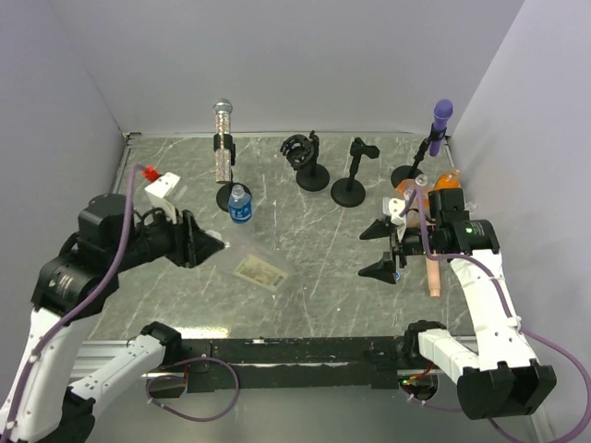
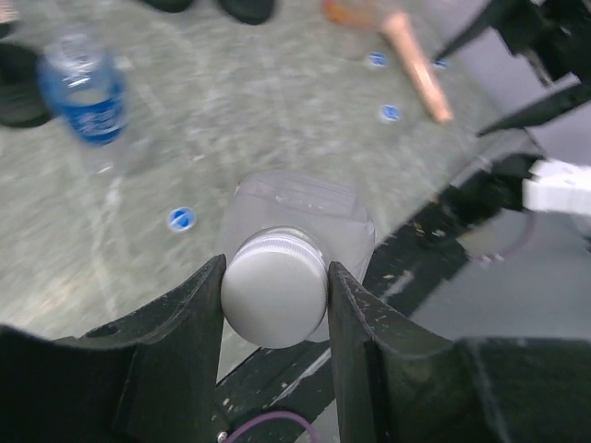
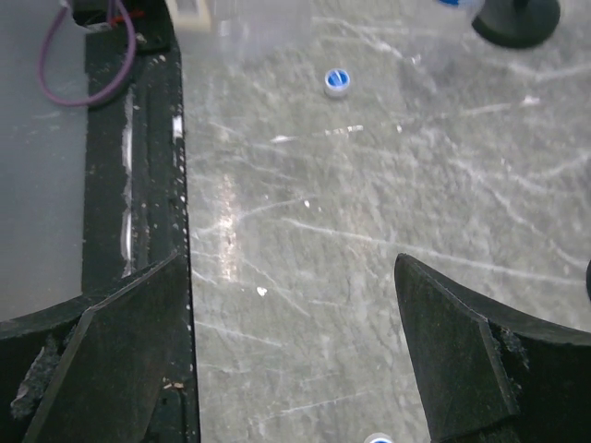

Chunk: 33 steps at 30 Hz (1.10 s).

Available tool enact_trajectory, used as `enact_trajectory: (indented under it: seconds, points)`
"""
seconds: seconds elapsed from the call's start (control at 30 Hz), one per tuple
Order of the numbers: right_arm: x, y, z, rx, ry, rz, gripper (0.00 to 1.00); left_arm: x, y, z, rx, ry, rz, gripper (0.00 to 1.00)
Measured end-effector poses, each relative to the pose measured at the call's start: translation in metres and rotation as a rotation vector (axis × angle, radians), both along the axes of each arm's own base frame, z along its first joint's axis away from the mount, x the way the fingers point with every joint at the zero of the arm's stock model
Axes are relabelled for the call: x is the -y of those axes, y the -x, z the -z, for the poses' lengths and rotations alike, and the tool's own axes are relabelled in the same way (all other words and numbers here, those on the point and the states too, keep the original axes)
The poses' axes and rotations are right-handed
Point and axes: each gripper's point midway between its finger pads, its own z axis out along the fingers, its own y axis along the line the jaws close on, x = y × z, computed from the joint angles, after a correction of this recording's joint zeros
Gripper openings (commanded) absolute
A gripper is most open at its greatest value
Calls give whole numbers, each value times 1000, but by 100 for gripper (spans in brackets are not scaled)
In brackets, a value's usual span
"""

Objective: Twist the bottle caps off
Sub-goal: Pick up the plastic bottle from the center of the board, then pass from the left arm to the right

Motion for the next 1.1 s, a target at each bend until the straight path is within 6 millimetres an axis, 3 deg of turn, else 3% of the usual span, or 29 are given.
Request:
enact_trajectory:
  seconds: [0.1, 0.23, 0.4, 0.57, 0.83, 1.1]
  points:
    - [-5, 10, -17, 20, -19, -41, 99, 25, -1, 4, -8, 54, 136, 1]
    - [-14, 26, -25, 4, -34, -104, 99, 63, -10, 24, -43, 89, 296, 1]
    - [-19, 46, -20, -30, -29, -135, 99, 122, -12, 47, -65, 61, 470, 1]
    - [-16, 48, -2, -72, 1, -81, 99, 163, -18, 54, -8, 57, 531, 1]
    - [-18, 26, 10, -153, 12, -12, 99, 203, -8, 47, 118, 124, 613, 1]
    - [-26, 21, 17, -258, -11, -36, 99, 215, -12, 51, 150, 145, 606, 1]
